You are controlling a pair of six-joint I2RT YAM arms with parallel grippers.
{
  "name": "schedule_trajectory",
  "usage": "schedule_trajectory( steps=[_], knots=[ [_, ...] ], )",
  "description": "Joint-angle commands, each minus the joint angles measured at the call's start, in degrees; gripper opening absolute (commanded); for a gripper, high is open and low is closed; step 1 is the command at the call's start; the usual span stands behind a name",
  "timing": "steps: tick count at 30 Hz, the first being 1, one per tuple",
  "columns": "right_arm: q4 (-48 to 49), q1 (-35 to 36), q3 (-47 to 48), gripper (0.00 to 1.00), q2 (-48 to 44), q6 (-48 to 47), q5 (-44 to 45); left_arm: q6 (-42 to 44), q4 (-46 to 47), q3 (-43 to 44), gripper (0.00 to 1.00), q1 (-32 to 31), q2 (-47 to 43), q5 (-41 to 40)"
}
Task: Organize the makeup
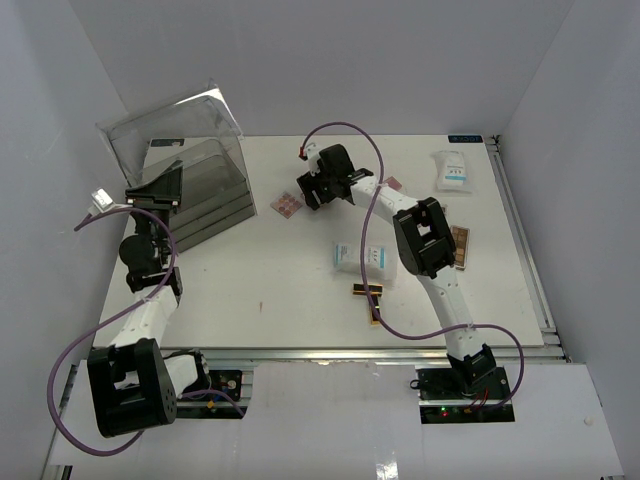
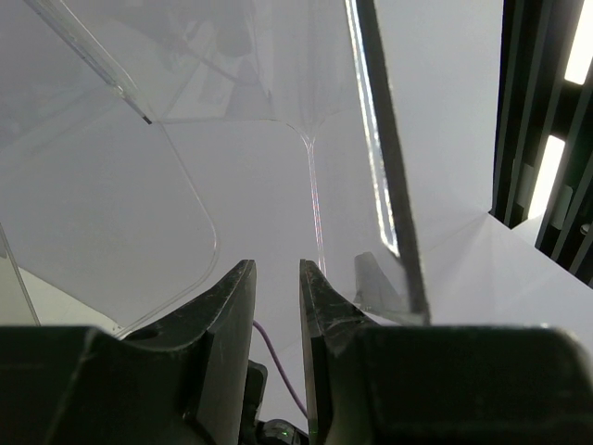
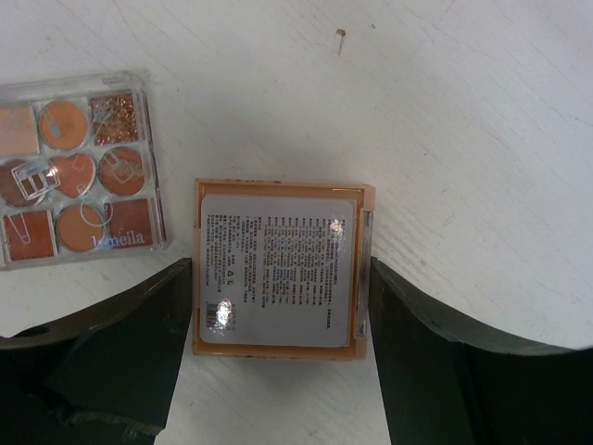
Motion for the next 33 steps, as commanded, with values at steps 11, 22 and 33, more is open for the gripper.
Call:
schedule_trajectory(
  steps=[11,22,33],
  knots=[
    [-0.8,3.2,-21.5,0.19,-30.1,-27.8,-19.6,-1.0,-2.3,5.3,0.36,0.5,-2.0,0.1],
    [-5.6,19.6,-23.2,0.18,-35.1,-55.7,-10.1,-0.7,-4.9,5.6,0.36,0.5,-3.4,-0.4],
    [13.1,24.5,-14.4,0.19,-27.4,-55.3,-3.6,-0.3,-6.4,5.8,0.36,0.5,-4.4,-0.1]
  ],
)
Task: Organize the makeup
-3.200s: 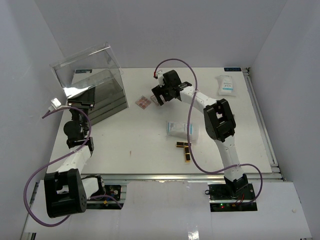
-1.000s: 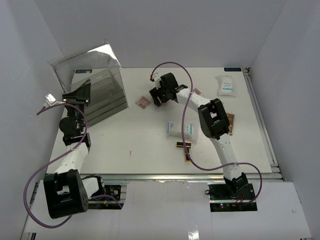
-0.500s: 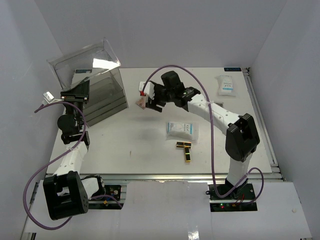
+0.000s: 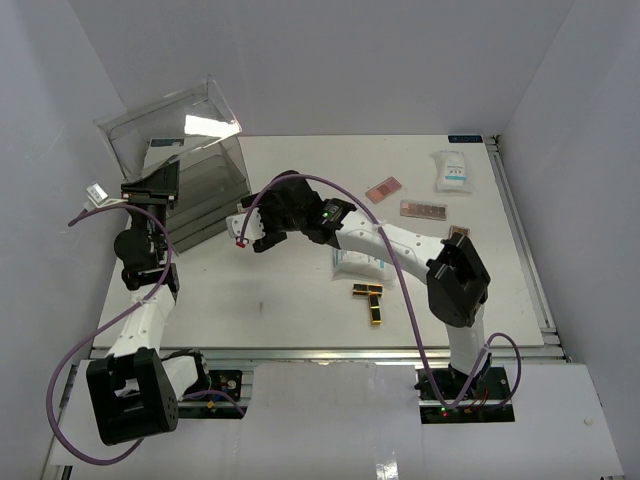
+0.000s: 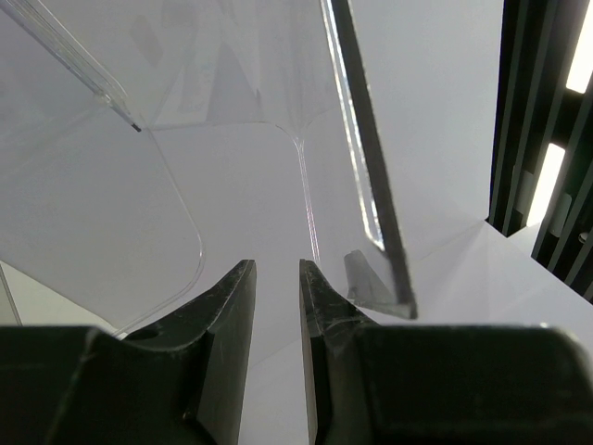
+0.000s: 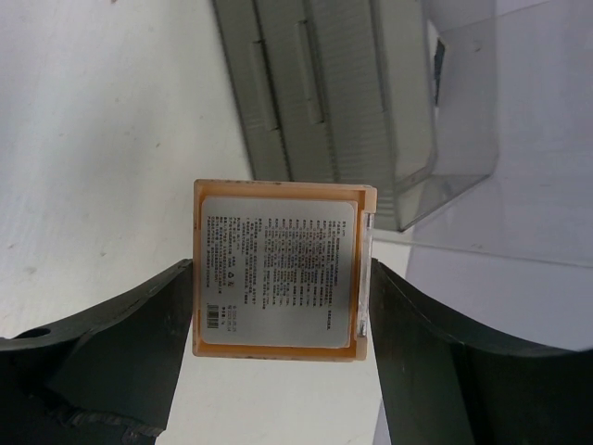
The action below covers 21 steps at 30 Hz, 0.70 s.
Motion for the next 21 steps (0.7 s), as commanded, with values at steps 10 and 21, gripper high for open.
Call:
schedule_trajectory(
  steps=[10,21],
  knots=[
    [28.7,1.5,8.9,0.19,9.3,2.3,6.9,1.8,-1.7,3.3,0.36,0.3,-2.7,1.3],
    [50.5,1.5,13.0,0.2,18.3,4.6,11.3,2.9,-2.2,2.9,0.36,0.3,-2.7,2.2]
  ],
)
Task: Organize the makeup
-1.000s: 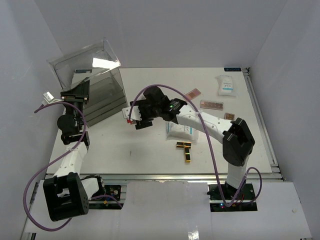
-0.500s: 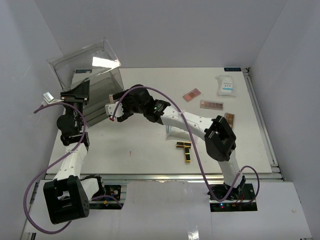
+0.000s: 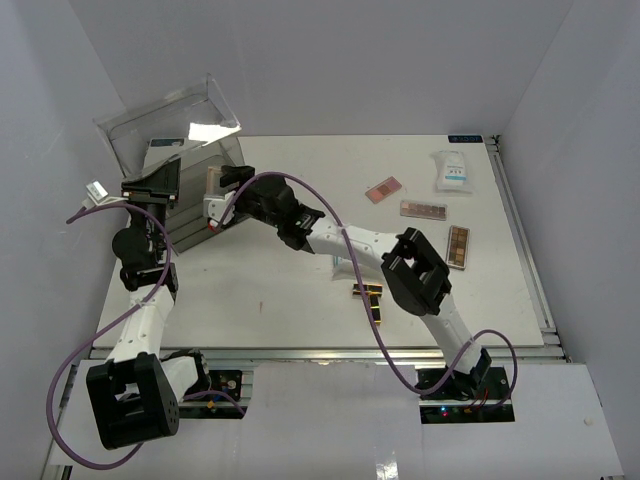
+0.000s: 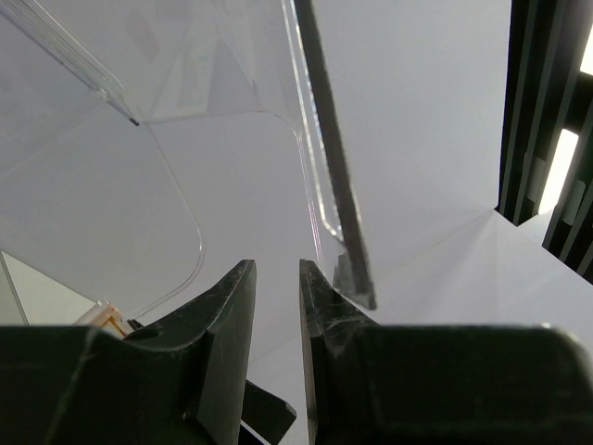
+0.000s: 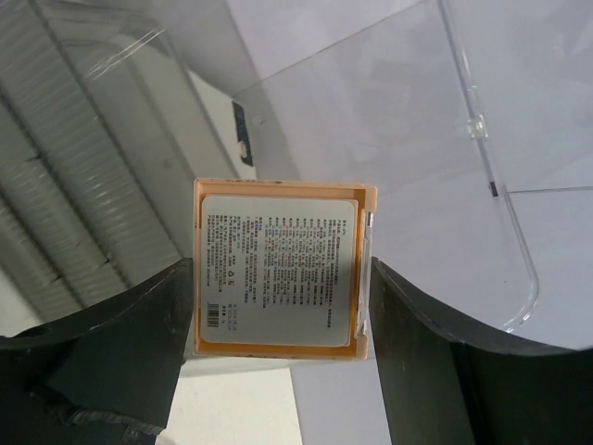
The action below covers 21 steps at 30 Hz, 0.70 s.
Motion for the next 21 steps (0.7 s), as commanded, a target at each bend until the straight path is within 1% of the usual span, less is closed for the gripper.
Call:
schedule_trajectory(
  steps=[1,7,11,14,16,17,19,20,21],
  knots=[
    [14.7,-0.1,4.8,0.21,3.2,2.4,1.8,1.3,0.8,1.9,0.36,0.3,-1.4,1.0],
    [24.7,-0.2,8.2,0.26,9.0,3.9,1.7,1.6,1.0,1.7,0.36,0.2,-1.5,1.3],
    [24.9,-0.3,13.0,0.27,12.4,6.1,1.7,1.7,0.9,1.5,0.36,0.3,-1.7,1.6],
    [24.6,-0.3,16.3,0.31,15.2,7.3,1.3,1.7,0.9,1.6,0.36,0.3,-1.6,1.7],
    [23.1,-0.2,19.6,0.37,17.0,8.2,1.1,1.6,0.8,1.7,0.36,0.3,-1.6,1.8],
    [22.7,-0.3,21.5,0.44,18.2,8.4,1.1,1.6,0.8,1.7,0.36,0.3,-1.6,1.9],
    [21.7,-0.4,22.8,0.48,19.7,8.8,0.8,1.6,0.6,1.7,0.36,0.2,-1.7,1.9],
    [21.5,-0.6,23.1,0.53,19.9,8.9,0.1,1.6,0.5,1.7,0.36,0.3,-1.7,1.9],
    [21.5,-0.7,23.0,0.56,20.2,8.9,-0.2,1.7,0.4,1.7,0.36,0.3,-1.7,1.9]
  ],
)
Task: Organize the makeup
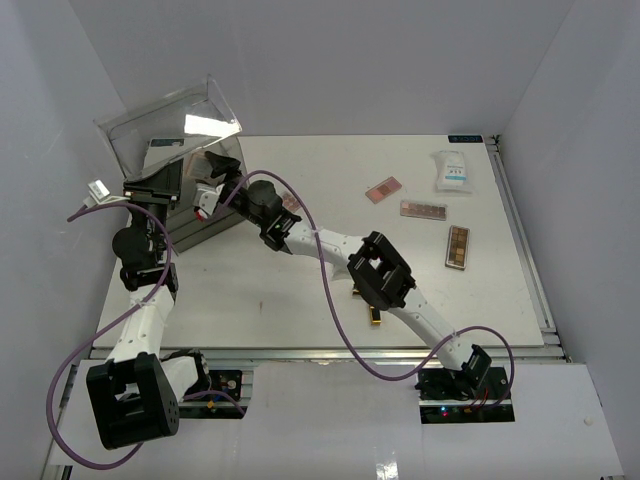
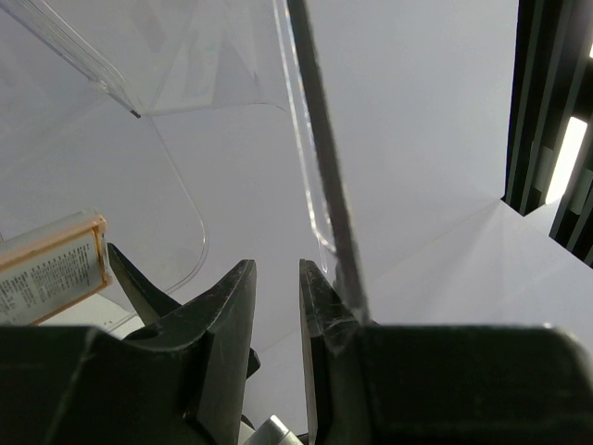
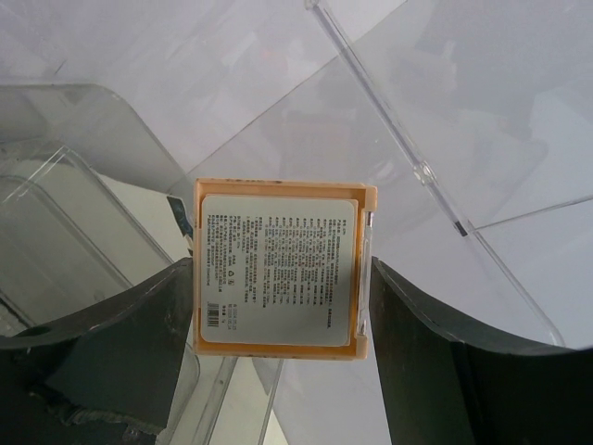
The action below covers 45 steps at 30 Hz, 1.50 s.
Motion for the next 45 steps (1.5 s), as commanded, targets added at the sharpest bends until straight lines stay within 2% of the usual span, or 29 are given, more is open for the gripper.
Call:
schedule_trajectory(
  steps=[1,3,5,8,10,12,18,23,28,33,35,38,40,43,45],
  knots=[
    [3.4,-0.6,3.8,0.6,1.6,2.0,-1.1,0.7,0.8,1.7,0.36,0.2,-1.7,0.8],
    [3.4,-0.9,3.9,0.72,2.1,2.4,-1.5,0.7,0.7,1.7,0.36,0.3,-1.7,0.8],
    [2.6,-1.0,4.1,0.78,2.4,2.4,-2.0,0.5,0.6,1.7,0.36,0.3,-1.8,0.8],
    [1.6,-1.3,5.0,0.95,3.0,2.3,-2.4,0.5,0.3,1.7,0.36,0.3,-2.0,0.8],
    [1.1,-1.6,5.1,0.95,2.9,2.4,-2.6,0.5,0.1,1.7,0.36,0.3,-2.1,0.8],
    [0.8,-1.7,4.4,0.9,2.3,2.5,-2.7,0.5,0.1,1.7,0.36,0.3,-2.1,0.8],
    [0.7,-2.1,0.6,0.9,-1.3,3.6,-3.4,0.1,0.0,1.8,0.36,0.3,-2.0,0.8],
    [-7.4,-2.0,-0.9,0.9,-7.3,7.8,-6.4,0.2,0.0,1.6,0.36,0.3,-2.2,0.8],
    [-30.7,-2.0,-1.1,0.91,-15.6,8.7,-19.3,0.2,0.0,1.5,0.36,0.3,-2.3,0.5],
    [-53.2,-2.3,-3.1,0.93,-21.9,2.9,-30.7,0.1,0.0,1.8,0.36,0.3,-2.2,0.6],
    [-62.3,-3.2,-6.9,0.93,-25.3,0.0,-34.2,0.2,0.1,1.9,0.36,0.3,-2.3,0.6],
    [-66.3,-6.3,-14.9,0.95,-30.5,1.8,-36.6,0.0,0.4,1.8,0.36,0.2,-2.2,0.6],
    [-66.2,-11.6,-21.5,0.96,-34.1,5.5,-37.9,-0.2,0.7,1.7,0.36,0.3,-1.9,0.6],
    [-59.9,-19.2,-33.5,0.96,-38.2,15.0,-39.3,-0.6,1.2,1.4,0.36,0.3,-1.7,0.8],
    [-57.9,-25.7,-35.3,0.95,-39.5,21.8,-37.7,-0.9,1.7,1.6,0.36,0.3,-1.2,0.8]
  ],
)
